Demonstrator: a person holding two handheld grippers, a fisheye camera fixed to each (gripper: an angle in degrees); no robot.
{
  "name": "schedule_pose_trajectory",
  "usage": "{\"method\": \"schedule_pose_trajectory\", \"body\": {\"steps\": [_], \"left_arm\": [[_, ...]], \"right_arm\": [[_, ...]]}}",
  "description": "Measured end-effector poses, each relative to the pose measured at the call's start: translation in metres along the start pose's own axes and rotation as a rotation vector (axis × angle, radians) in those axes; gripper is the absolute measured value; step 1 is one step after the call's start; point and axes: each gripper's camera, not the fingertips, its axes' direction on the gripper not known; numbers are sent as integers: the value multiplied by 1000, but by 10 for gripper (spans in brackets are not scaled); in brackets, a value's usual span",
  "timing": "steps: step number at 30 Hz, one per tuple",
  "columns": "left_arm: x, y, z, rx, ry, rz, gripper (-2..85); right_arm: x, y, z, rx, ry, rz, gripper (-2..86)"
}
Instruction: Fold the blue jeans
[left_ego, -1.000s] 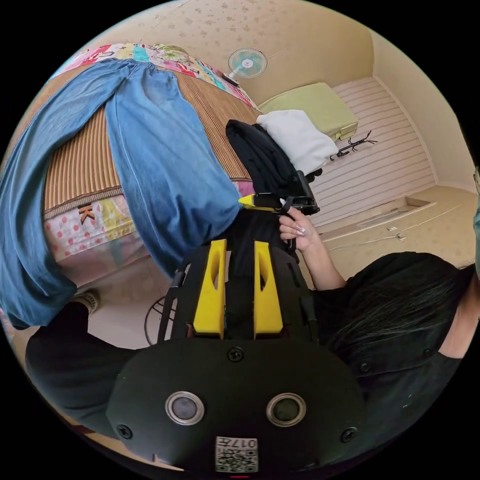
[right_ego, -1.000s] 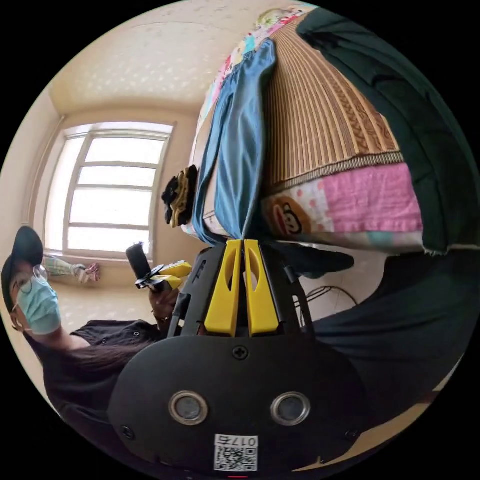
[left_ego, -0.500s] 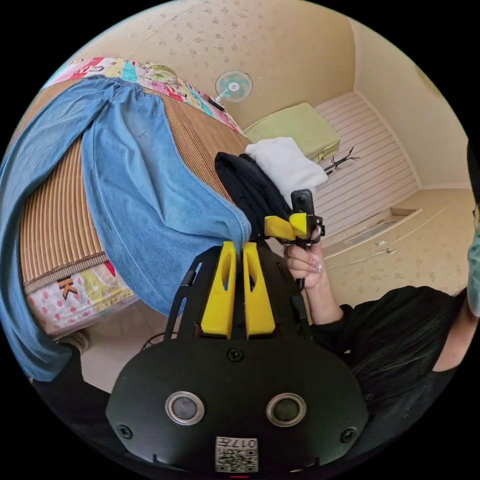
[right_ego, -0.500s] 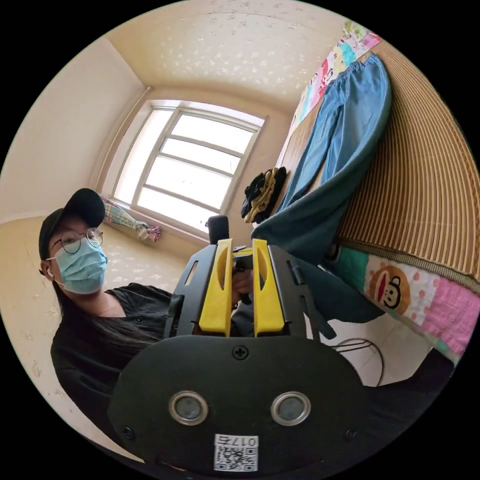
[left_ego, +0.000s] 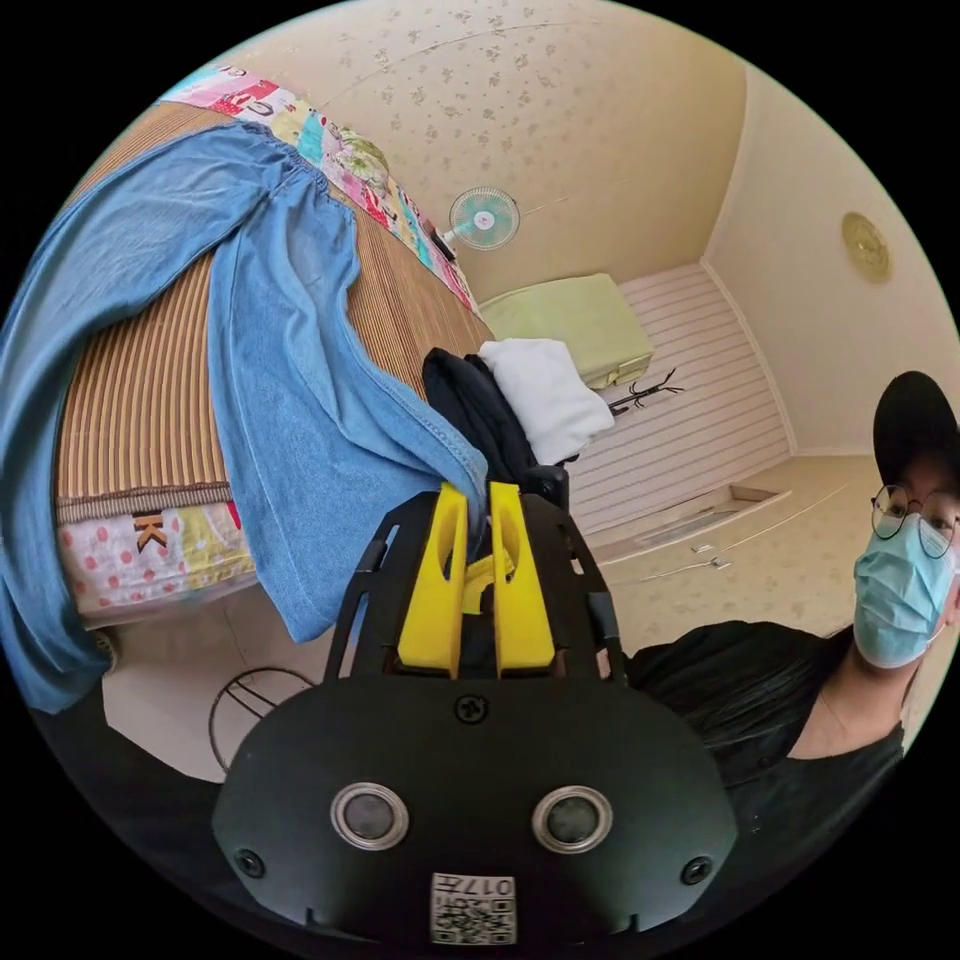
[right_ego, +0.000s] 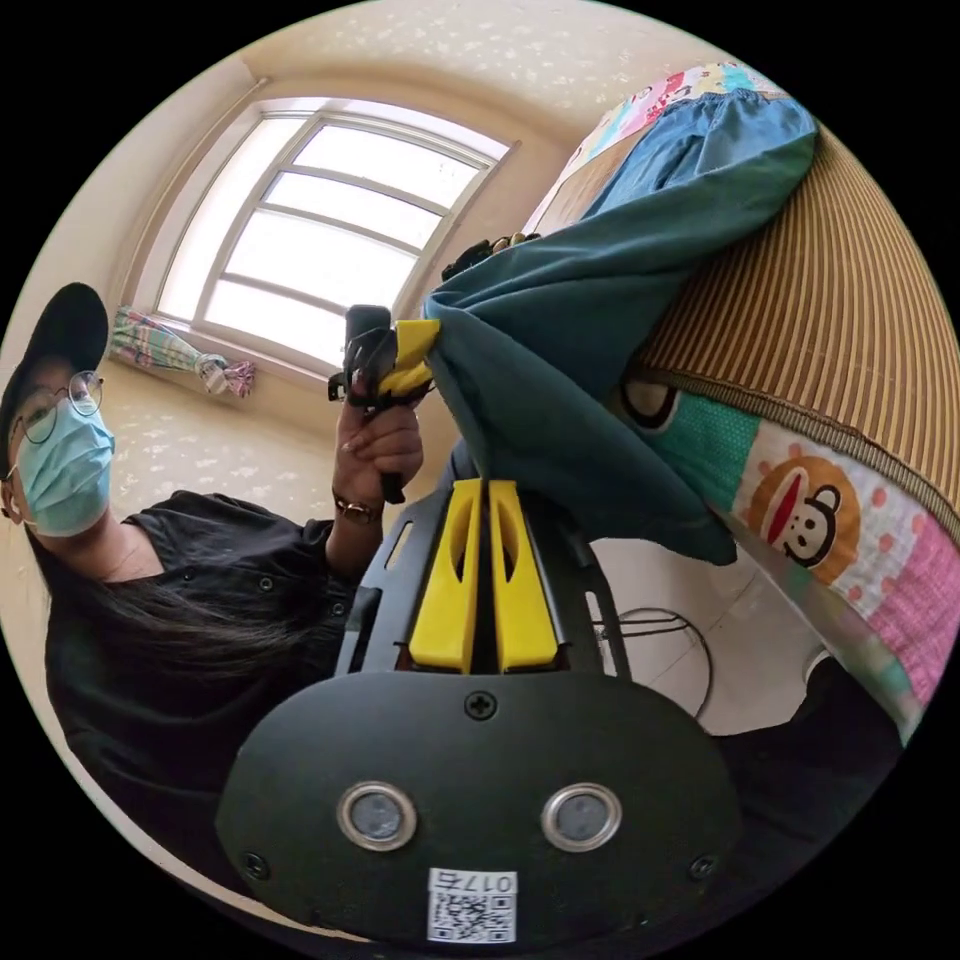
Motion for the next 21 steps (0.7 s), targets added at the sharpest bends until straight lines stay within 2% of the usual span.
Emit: {"method": "schedule_pose_trajectory", "body": {"steps": [3, 8, 12, 15, 18, 20, 21], "left_arm": [[12, 12, -23, -39, -20, -57, 171], [58, 40, -27, -106, -134, -62, 191], [79, 53, 4, -261, -101, -35, 130], [79, 58, 6, -304, -183, -46, 58], [77, 59, -4, -301, -121, -36, 9], [78, 56, -12, -284, -95, -32, 2], [80, 53, -16, -271, -82, -28, -1]], "right_arm": [[-27, 14, -1, -3, 16, -18, 19], [-54, 15, 31, -35, -31, -53, 16], [-50, -3, 85, -120, -90, -40, 20], [-43, -14, 119, -246, -96, -54, 27], [-28, -33, 119, -385, -118, -60, 31], [-15, -58, 99, -406, -43, -52, 38], [-1, -85, 76, -352, 56, -32, 50]]}}
